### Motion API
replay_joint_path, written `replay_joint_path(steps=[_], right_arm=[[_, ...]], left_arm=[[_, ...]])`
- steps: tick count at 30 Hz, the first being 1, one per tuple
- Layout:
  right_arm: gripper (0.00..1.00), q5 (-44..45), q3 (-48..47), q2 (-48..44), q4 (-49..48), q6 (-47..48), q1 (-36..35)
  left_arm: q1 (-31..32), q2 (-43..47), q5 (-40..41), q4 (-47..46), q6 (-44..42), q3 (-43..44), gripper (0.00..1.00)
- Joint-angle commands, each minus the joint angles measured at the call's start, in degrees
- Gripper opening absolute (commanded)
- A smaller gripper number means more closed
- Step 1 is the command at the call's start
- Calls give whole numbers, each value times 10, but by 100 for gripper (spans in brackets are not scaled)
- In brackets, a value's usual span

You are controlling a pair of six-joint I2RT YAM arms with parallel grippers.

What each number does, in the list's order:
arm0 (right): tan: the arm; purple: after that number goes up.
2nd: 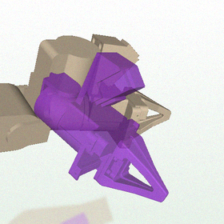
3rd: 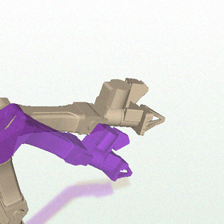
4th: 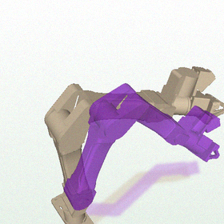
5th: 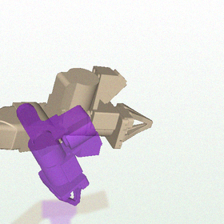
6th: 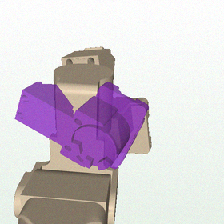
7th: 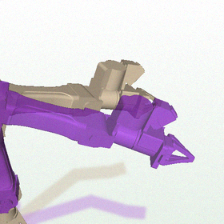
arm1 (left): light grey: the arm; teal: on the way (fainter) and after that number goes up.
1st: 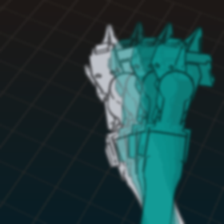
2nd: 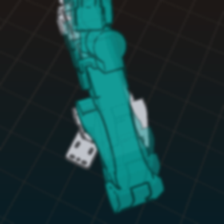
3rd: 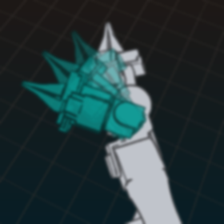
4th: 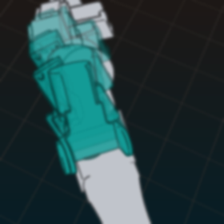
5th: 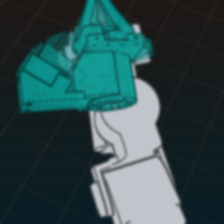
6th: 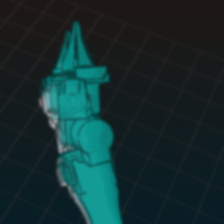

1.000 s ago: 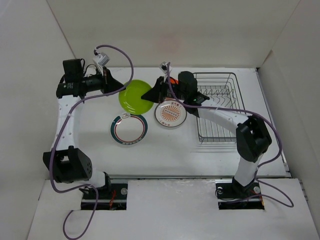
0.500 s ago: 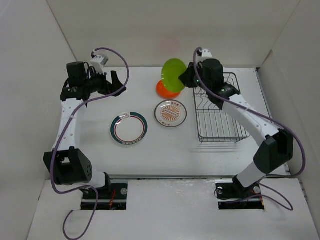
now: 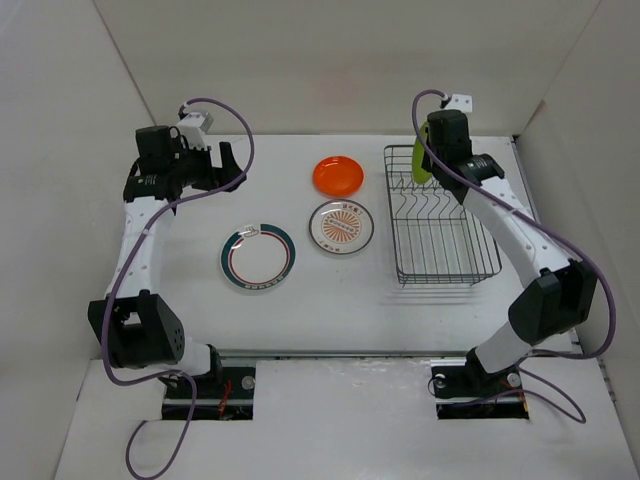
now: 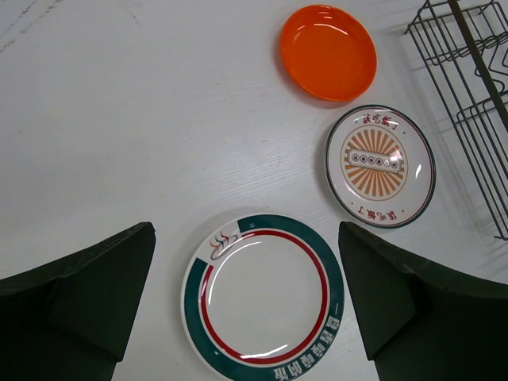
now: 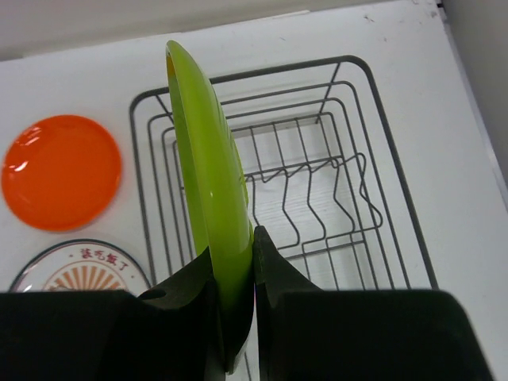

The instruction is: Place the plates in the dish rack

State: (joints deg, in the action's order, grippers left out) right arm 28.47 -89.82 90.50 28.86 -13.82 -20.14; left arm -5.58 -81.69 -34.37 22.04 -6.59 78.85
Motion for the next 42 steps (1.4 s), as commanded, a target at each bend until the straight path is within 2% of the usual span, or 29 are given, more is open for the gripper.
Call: replay_joint_path(steps=[1, 7, 17, 28, 31, 34, 35, 38, 39, 41, 42], right_arm=[[0, 34, -5, 6, 5, 20, 4], [0, 1, 13, 26, -23, 26, 26], [0, -41, 53, 53, -48, 31, 27], [0, -47, 59, 82, -60, 26, 21], [5, -47, 53, 96, -60, 26, 21], [21, -52, 47, 103, -60, 26, 21], [21, -58, 47, 108, -60, 26, 21], [37, -64, 47, 108, -60, 26, 21], [40, -64, 47, 108, -67, 26, 21], [40, -64, 54, 102, -73, 26, 21], [46, -64, 54, 95, -80, 26, 21]], left_arm=[[2, 1, 3, -17, -1, -5, 100], [2, 1, -3, -17, -7, -5, 100], [2, -4, -22, -12, -18, -10, 100], [2, -9, -22, -12, -18, -10, 100], [2, -9, -27, -12, -24, -10, 100], [2, -15, -27, 0, -29, -5, 100], [2, -15, -27, 0, -29, 1, 100], [2, -15, -32, 0, -29, 1, 100], [2, -15, -32, 0, -29, 1, 100], [2, -15, -32, 0, -29, 1, 100], [2, -15, -32, 5, -29, 1, 100]])
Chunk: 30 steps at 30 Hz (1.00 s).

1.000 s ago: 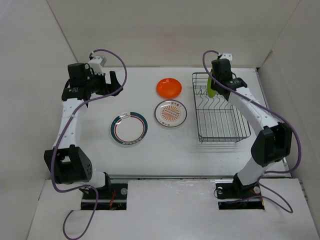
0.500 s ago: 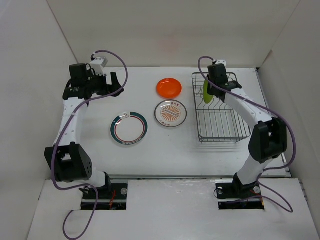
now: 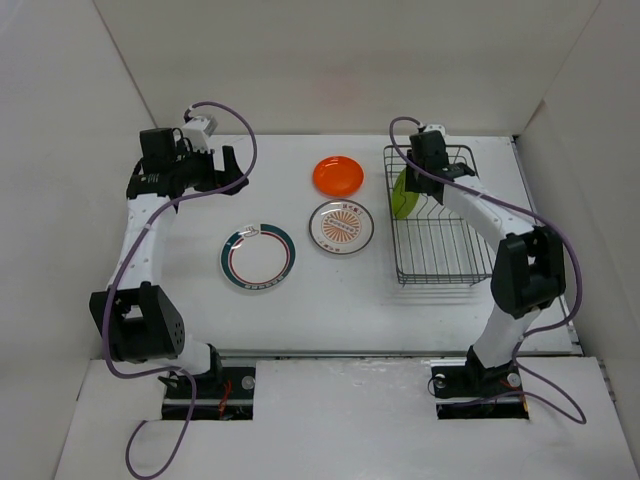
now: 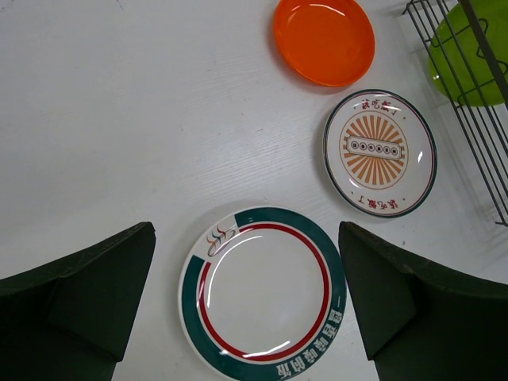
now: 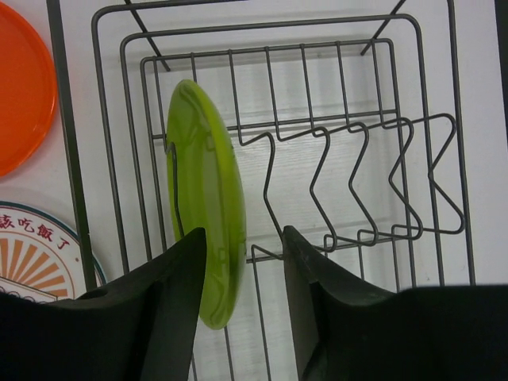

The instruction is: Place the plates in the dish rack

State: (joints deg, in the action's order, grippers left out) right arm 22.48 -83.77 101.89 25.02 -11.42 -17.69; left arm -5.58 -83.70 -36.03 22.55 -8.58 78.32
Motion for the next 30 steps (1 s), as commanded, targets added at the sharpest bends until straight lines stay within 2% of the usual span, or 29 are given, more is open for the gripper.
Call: replay_joint_path(steps=[1, 3, 5, 7, 9, 13, 15, 16, 18, 21, 22, 24, 30], right_arm=[[50, -4, -2, -19, -42, 2, -3], [51, 3, -2, -34, -42, 2, -3], [60, 18, -2, -54, -35, 2, -3], [74, 46, -7, -72, -29, 2, -8], [100, 63, -7, -98, -16, 2, -9], [100, 57, -12, -133, -10, 14, -9], [100, 19, 0, -149, -10, 14, -9], [100, 1, 11, -172, -19, 22, -9], [100, -56, 39, -205, -51, 22, -9], [100, -149, 128, -299, -108, 22, -15], [100, -167, 168, -323, -141, 22, -15], [100, -189, 190, -395, -149, 22, -28], [100, -176, 196, -467, -90, 28, -50]], left_arm=[[2, 5, -16, 0, -14, 6, 100], [2, 5, -16, -5, -14, 1, 100], [2, 5, -16, -10, -9, 1, 100], [13, -1, -27, -17, -3, 1, 100], [31, -23, -33, -17, -3, 13, 100], [89, -82, -58, -50, 8, 30, 100], [101, -122, -96, -55, 32, 64, 100], [102, -169, -142, -70, 47, 76, 100], [102, -219, -177, -93, 108, 112, 100], [102, -312, -207, -131, 155, 151, 100], [108, -331, -207, -138, 165, 178, 100], [108, -386, -193, -154, 199, 209, 100], [113, -460, -169, -189, 254, 285, 100]])
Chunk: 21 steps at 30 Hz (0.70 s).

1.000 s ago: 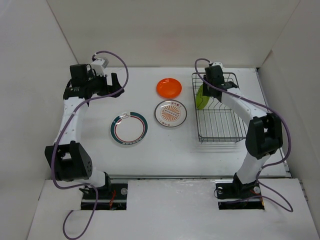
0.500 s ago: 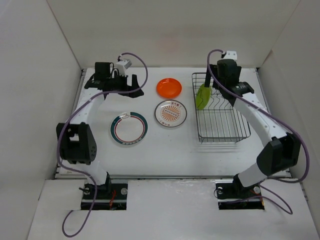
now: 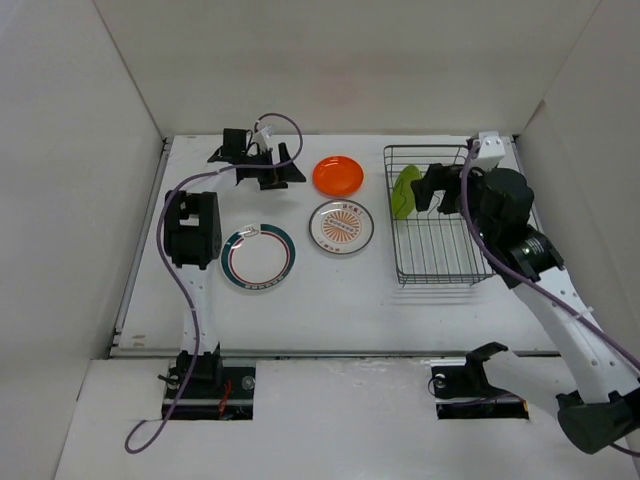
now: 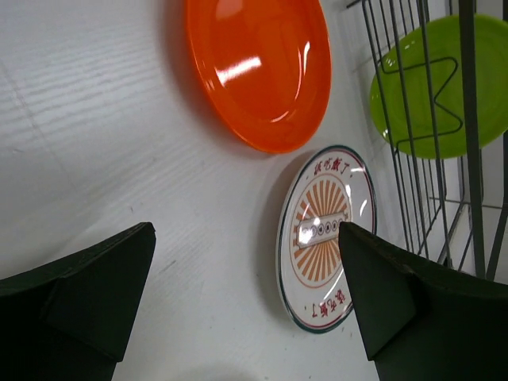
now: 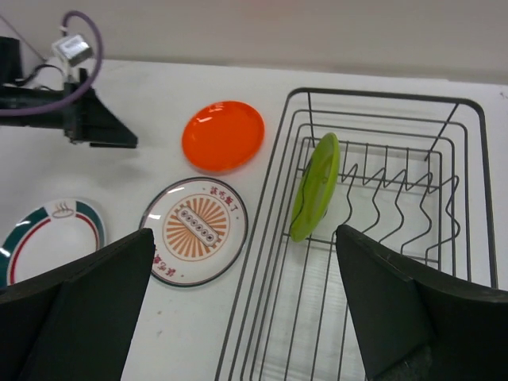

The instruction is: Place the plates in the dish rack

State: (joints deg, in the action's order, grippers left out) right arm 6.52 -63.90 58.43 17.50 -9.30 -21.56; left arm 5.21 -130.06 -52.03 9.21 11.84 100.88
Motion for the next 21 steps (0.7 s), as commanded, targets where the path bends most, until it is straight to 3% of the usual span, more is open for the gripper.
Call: replay_joint_path(steps=[1, 13, 21], right_arm=[[100, -9, 3, -42, -10, 7, -18], [100, 22, 10, -76, 51, -9, -58], [100, 43, -11, -76, 68, -9, -81]], left_arm=[[5, -5, -9, -56, 70, 67, 100], [40, -125, 95, -54, 160, 184, 100], [57, -161, 141, -33, 155, 217, 89]])
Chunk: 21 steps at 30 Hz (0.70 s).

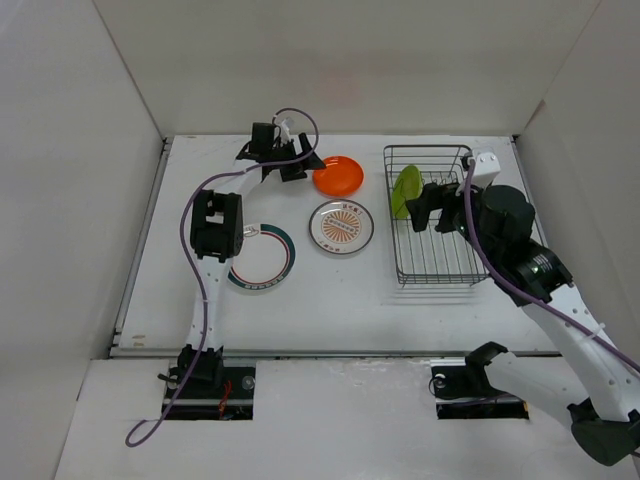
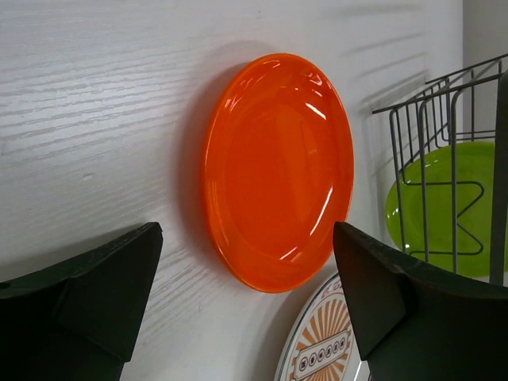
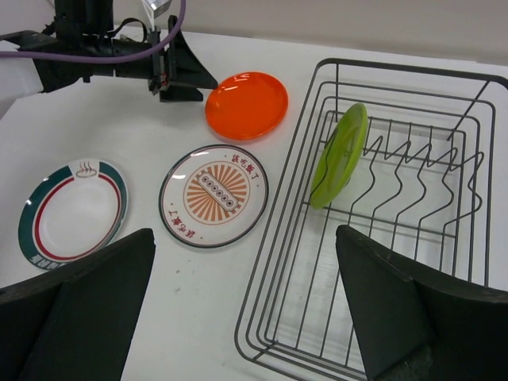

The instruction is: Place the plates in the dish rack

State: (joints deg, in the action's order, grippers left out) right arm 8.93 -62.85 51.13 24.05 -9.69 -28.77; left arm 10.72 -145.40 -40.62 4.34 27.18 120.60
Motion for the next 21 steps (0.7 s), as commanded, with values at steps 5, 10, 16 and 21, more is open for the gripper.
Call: replay_joint_path(steps=[5, 10, 16, 21], right_arm=[[100, 30, -21, -15, 7, -5, -9], [100, 30, -21, -32, 13, -10, -9], [100, 36, -9, -38, 13, -10, -9], [100, 36, 3, -38, 13, -10, -15]], left_arm=[[12, -18, 33, 16, -4, 20, 79], [18, -23, 43, 22, -9, 25, 64], [23, -29, 48, 16, -9, 20, 55], [23, -29, 48, 16, -4, 20, 48]])
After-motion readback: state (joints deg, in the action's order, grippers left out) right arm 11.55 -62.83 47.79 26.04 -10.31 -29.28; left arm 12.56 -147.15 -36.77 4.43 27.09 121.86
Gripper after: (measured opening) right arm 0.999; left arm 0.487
